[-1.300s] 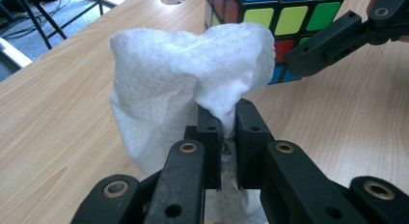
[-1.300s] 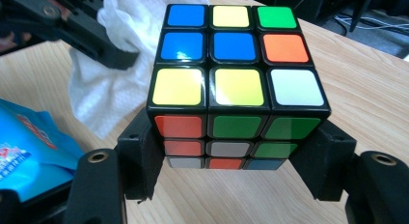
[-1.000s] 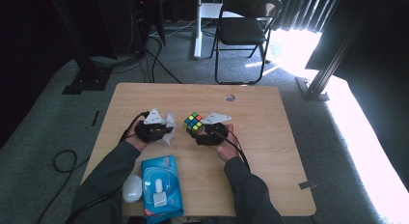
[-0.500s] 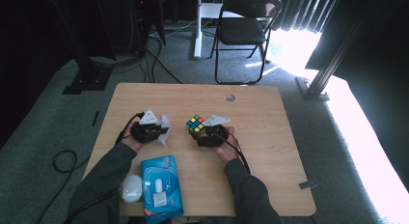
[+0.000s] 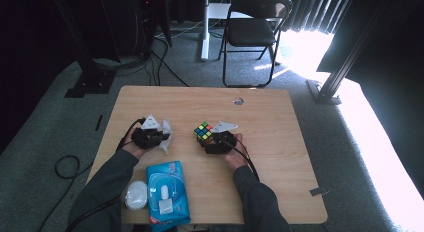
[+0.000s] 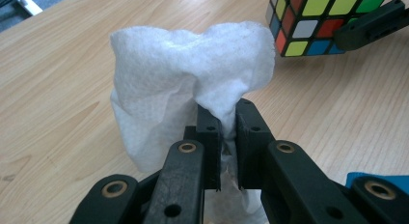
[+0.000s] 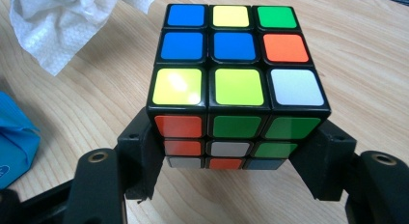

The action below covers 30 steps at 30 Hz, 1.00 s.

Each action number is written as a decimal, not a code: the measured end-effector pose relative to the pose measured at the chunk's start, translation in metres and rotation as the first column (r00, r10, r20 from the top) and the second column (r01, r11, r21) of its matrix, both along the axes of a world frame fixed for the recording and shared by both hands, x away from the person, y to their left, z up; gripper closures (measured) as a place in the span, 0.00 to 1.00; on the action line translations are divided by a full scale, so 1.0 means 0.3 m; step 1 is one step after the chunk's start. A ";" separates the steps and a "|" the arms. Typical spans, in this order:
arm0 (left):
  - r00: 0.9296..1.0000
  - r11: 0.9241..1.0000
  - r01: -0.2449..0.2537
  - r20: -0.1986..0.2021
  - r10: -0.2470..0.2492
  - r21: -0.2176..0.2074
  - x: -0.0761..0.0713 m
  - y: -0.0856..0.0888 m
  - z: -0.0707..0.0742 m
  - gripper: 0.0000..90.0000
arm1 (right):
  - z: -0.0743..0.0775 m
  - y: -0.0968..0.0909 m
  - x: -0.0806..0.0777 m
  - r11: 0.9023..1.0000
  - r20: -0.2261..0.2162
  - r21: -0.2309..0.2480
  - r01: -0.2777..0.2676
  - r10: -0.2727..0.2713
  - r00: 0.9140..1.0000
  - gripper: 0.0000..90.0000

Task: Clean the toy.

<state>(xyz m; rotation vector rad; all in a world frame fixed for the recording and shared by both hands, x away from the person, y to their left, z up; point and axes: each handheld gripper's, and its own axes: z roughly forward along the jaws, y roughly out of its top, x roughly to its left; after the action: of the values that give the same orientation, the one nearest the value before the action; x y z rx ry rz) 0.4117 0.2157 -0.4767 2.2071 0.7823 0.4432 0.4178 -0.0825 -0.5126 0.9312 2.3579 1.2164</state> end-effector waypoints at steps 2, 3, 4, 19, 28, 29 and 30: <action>1.000 1.000 -0.002 -0.003 0.002 0.001 0.000 0.004 -0.004 0.92 | -0.005 0.000 0.000 1.000 -0.005 0.003 0.000 0.000 1.000 0.38; 1.000 1.000 -0.003 -0.006 0.003 0.000 0.000 0.005 -0.006 0.92 | -0.009 0.001 0.001 1.000 -0.002 -0.002 -0.002 0.002 1.000 0.38; 1.000 1.000 -0.003 -0.007 0.003 0.005 0.000 0.006 -0.009 0.92 | -0.011 0.002 0.002 1.000 -0.003 -0.003 -0.001 0.001 1.000 0.38; 0.999 1.000 -0.017 -0.029 0.017 0.016 0.006 0.012 -0.038 0.91 | -0.040 0.005 0.008 1.000 -0.014 -0.015 0.008 -0.009 1.000 0.38; 0.999 1.000 -0.023 -0.035 0.024 0.019 0.005 0.016 -0.046 0.91 | -0.054 0.011 0.011 1.000 -0.022 -0.026 0.012 -0.013 1.000 0.38; 0.999 1.000 -0.023 -0.036 0.024 0.020 0.005 0.017 -0.048 0.91 | -0.055 0.011 0.011 1.000 -0.022 -0.027 0.012 -0.013 1.000 0.38; 0.999 1.000 -0.024 -0.037 0.025 0.018 0.005 0.018 -0.050 0.91 | -0.056 0.011 0.011 1.000 -0.023 -0.027 0.012 -0.013 1.000 0.38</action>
<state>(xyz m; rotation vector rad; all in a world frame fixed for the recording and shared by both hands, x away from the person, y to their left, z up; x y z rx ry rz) 0.4133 0.2211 -0.4918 2.2304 0.8293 0.4235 0.4212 -0.0790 -0.5294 0.9547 2.3763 1.1726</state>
